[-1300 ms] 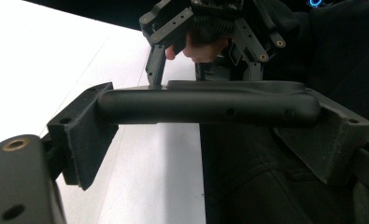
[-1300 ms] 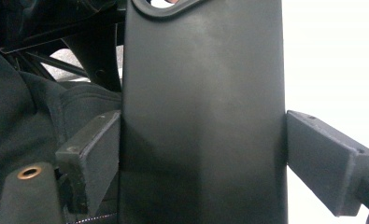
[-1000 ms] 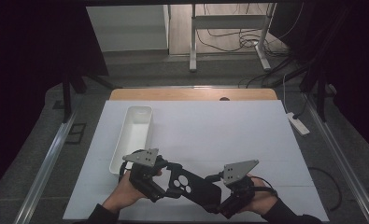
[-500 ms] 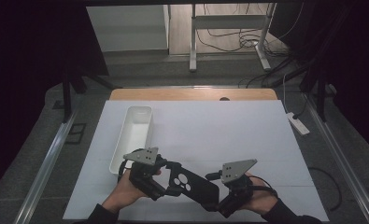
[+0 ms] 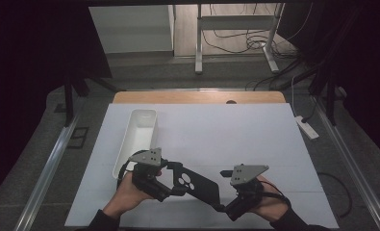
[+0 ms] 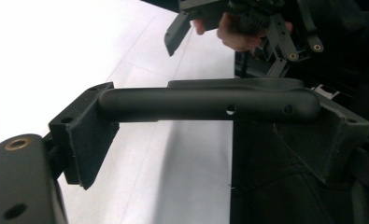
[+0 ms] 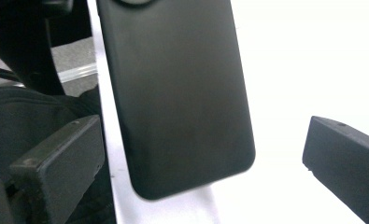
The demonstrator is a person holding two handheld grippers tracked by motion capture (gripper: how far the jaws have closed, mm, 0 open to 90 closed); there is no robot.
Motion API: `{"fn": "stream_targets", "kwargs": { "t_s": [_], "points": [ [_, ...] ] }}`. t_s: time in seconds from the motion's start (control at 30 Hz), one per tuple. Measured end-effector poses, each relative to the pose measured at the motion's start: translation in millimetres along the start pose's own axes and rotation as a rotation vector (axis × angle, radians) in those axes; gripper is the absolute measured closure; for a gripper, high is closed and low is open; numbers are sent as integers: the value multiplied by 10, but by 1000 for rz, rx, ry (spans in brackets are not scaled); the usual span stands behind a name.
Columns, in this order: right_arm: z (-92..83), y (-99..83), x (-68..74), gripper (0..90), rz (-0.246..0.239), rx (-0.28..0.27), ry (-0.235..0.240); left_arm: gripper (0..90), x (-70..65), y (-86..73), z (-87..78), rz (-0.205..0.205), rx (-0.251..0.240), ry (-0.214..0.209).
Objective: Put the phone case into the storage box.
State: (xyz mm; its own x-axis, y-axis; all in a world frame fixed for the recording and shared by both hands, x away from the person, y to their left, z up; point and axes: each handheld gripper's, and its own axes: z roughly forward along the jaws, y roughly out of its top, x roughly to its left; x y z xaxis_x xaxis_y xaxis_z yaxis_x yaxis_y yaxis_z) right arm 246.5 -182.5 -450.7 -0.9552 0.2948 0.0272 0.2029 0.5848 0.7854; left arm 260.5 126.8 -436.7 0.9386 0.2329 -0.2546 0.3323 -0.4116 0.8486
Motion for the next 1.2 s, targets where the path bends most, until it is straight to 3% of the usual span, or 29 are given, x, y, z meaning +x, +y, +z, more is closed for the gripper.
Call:
{"fn": "stream_targets", "kwargs": {
  "t_s": [0.43,0.7,0.97,1.2],
  "points": [
    [-23,-34,-19,0,60,26,-57,153,52,73,-16,-55,30,102],
    [-13,-23,-8,0,83,10,-101,153,74,113,-31,-97,30,159],
    [15,1,9,8,126,39,-113,152,85,141,-26,-137,26,194],
    [73,27,38,17,128,60,-141,152,70,173,-10,-158,22,214]
  ]
}}
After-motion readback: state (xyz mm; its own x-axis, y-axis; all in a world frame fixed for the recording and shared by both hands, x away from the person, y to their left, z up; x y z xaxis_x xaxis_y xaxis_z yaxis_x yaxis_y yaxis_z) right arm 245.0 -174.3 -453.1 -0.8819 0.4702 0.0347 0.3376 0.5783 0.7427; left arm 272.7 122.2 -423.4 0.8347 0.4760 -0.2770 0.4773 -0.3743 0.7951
